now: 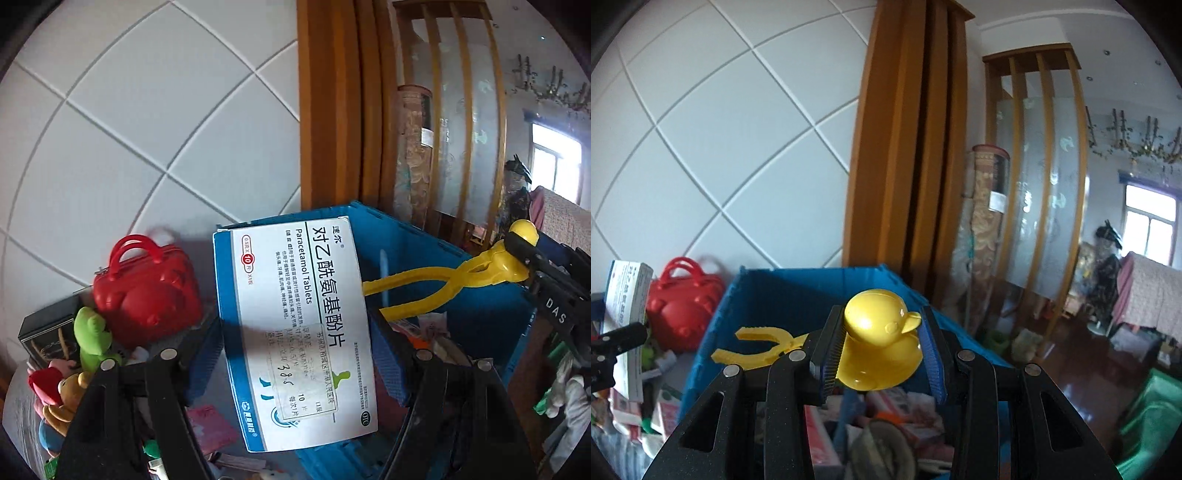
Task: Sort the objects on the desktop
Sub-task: 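Carry the paracetamol box and yellow duck toy over the blue crate, then open both tools to drop box and duck toy into the crate, then return both tools to the pile of objects, then grasp the clear plastic case with left tool while right tool grasps the white plush, then carry the plastic case and white plush over the blue crate with both tools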
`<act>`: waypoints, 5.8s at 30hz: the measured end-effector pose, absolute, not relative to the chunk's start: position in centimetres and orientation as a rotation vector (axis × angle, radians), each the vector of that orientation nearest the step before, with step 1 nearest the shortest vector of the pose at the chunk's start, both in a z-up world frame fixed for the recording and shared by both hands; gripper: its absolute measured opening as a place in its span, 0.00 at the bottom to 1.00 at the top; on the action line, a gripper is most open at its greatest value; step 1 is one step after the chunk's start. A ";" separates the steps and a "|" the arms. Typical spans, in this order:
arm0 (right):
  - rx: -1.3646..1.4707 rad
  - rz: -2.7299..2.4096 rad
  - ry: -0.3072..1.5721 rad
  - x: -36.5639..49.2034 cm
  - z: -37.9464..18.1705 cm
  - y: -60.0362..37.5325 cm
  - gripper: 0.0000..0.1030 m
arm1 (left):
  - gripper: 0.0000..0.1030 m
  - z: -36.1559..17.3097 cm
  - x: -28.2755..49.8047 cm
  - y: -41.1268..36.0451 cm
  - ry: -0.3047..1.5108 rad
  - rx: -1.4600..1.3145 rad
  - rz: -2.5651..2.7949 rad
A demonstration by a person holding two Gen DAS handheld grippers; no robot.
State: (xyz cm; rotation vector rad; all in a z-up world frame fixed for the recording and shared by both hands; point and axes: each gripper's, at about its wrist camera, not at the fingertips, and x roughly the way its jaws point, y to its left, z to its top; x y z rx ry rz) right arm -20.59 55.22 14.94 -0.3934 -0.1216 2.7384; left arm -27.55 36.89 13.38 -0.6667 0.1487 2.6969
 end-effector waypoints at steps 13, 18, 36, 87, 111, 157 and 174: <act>-0.599 2.624 -0.109 -24.7 11.0 59.7 0.38 | 0.76 11.0 -29.1 43.5 0.308 -0.775 2.609; -0.642 2.611 -0.087 -25.2 10.0 60.4 0.49 | 0.79 11.1 -28.9 43.4 0.292 -0.780 2.612; -0.577 2.639 -0.155 -22.2 10.8 58.1 1.00 | 0.79 11.9 -26.5 41.0 0.206 -0.747 2.617; -0.882 3.053 -0.015 -10.5 -8.9 34.5 1.00 | 0.79 -15.9 -19.6 19.1 0.147 -1.356 2.486; -1.519 2.959 -0.137 -20.4 -20.8 31.4 0.69 | 0.32 -15.4 -15.8 10.0 -0.024 -1.511 2.739; -1.733 3.031 -0.094 -10.3 -18.9 32.8 0.19 | 0.32 -13.2 -13.1 10.4 0.061 -1.441 2.802; -0.777 3.407 -0.181 -14.1 0.4 32.6 0.16 | 0.32 0.5 -13.6 16.2 0.145 -0.880 2.934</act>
